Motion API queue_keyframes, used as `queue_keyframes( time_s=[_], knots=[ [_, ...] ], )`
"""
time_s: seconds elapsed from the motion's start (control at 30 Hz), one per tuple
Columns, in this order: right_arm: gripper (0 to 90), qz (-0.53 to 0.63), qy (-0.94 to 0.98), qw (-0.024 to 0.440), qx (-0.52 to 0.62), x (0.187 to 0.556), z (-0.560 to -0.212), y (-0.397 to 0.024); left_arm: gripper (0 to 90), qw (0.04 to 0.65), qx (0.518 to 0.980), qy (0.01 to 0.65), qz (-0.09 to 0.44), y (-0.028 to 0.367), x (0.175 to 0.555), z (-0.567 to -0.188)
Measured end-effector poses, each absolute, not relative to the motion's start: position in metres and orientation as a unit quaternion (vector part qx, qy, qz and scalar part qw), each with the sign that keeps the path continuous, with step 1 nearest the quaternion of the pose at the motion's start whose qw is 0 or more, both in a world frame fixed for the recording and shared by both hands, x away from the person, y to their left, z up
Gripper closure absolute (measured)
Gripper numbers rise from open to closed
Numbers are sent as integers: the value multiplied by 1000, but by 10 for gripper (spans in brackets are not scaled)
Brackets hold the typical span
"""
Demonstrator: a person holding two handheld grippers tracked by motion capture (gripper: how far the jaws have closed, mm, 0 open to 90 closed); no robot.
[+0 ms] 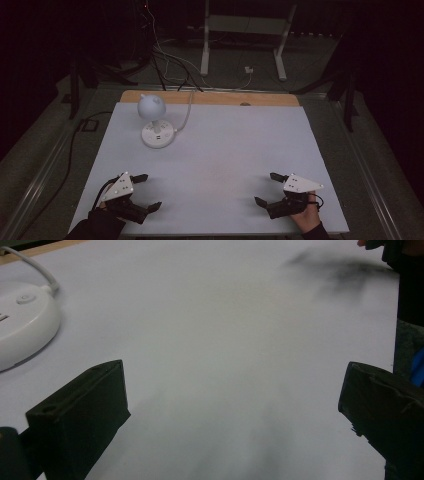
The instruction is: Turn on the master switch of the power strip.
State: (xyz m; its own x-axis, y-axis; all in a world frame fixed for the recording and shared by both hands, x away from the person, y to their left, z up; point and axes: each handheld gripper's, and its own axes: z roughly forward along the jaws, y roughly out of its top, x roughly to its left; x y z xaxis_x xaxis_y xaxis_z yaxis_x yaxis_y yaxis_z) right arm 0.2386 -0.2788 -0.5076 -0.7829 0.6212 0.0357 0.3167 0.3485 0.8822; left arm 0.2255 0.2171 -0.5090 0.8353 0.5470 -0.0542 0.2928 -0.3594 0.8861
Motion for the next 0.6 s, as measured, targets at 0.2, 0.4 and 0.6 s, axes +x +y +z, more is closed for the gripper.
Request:
queue_keyframes(
  time_s=[0.2,0.4,0.6],
  knots=[
    [0,483,811,152,292,239,-509,-279,1,502,818,251,127,216,224,-508],
    [0,484,811,149,293,241,-509,-279,1,508,819,245,107,217,225,-508],
    [0,483,812,151,290,240,-507,-278,1,496,828,238,106,214,225,-509]
  ],
)
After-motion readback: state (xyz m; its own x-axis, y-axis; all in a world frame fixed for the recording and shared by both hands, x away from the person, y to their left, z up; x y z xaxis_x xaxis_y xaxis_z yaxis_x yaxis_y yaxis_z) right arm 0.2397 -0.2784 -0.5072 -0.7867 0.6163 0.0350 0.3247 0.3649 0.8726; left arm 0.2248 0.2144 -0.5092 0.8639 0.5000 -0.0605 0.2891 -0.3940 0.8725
